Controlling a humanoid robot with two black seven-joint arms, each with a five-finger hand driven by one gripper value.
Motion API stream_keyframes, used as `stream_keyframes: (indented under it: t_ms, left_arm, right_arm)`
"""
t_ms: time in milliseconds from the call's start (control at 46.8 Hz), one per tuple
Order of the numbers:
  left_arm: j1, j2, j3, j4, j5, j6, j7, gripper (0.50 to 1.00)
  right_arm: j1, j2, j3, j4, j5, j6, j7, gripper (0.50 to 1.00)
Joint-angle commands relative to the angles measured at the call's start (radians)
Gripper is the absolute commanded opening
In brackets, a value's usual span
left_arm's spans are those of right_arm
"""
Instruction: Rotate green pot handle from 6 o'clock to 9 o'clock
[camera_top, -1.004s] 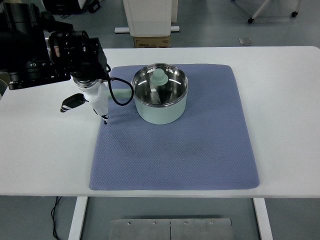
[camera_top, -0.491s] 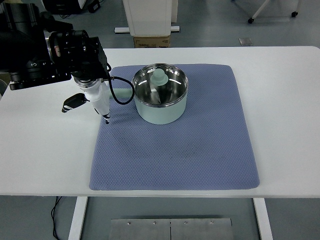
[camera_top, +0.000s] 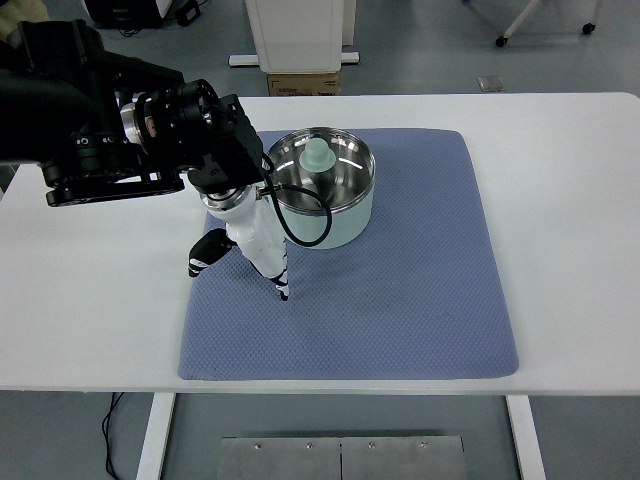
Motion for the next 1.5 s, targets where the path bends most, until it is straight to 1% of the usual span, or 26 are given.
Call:
stream_keyframes:
  t_ms: [0, 85, 214, 321, 470, 598, 684, 962, 1111, 1239, 1474]
  left_arm:
    - [0.003, -0.001, -0.05, -0.009, -0.065, -0.024, 0.0, 1.0]
    - [0.02, -0.001, -0.111, -0.004, -0.167, -0.041, 0.0, 1.0]
    - [0.032, -0.001, -0.185, 0.01, -0.368, -0.04, 0.011, 1.0]
    - [0.041, -0.001, -0.211, 0.071, -0.566, -0.037, 0.014, 1.0]
    - [0.075, -0.002, -0.209, 0.194, -0.828, -0.032, 0.014, 1.0]
    - [0.103, 0.002, -0.209, 0.24, -1.002, -0.024, 0.014, 1.0]
    - [0.115, 0.034, -0.205, 0.272, -1.042, -0.018, 0.014, 1.0]
    - [0.145, 0.077, -0.203, 0.293, -1.053, -0.017, 0.014, 1.0]
    - [0.159, 0.102, -0.211, 0.372, -1.094, -0.003, 0.013, 1.0]
    - [0.176, 0.104, -0.211, 0.457, -1.218, -0.009, 0.011, 1.0]
    - [0.254, 0.12, -0.214, 0.582, -1.41, 0.015, 0.0, 1.0]
  right_arm:
    - [0.0, 0.0, 0.0, 0.0, 0.0, 0.0, 0.0, 1.0]
    - [0.0, 0.0, 0.0, 0.0, 0.0, 0.0, 0.0, 1.0]
    - [0.0, 0.0, 0.0, 0.0, 0.0, 0.0, 0.0, 1.0]
    - [0.0, 0.0, 0.0, 0.0, 0.0, 0.0, 0.0, 1.0]
    - [0.0, 0.0, 0.0, 0.0, 0.0, 0.0, 0.0, 1.0]
    - [0.0, 0.0, 0.0, 0.0, 0.0, 0.0, 0.0, 1.0]
    - [0.0, 0.0, 0.0, 0.0, 0.0, 0.0, 0.0, 1.0]
    - [0.0, 0.0, 0.0, 0.0, 0.0, 0.0, 0.0, 1.0]
    - [0.0, 0.0, 0.0, 0.0, 0.0, 0.0, 0.0, 1.0]
    - [0.0, 0.0, 0.0, 0.0, 0.0, 0.0, 0.0, 1.0]
    - [0.0, 0.0, 0.0, 0.0, 0.0, 0.0, 0.0, 1.0]
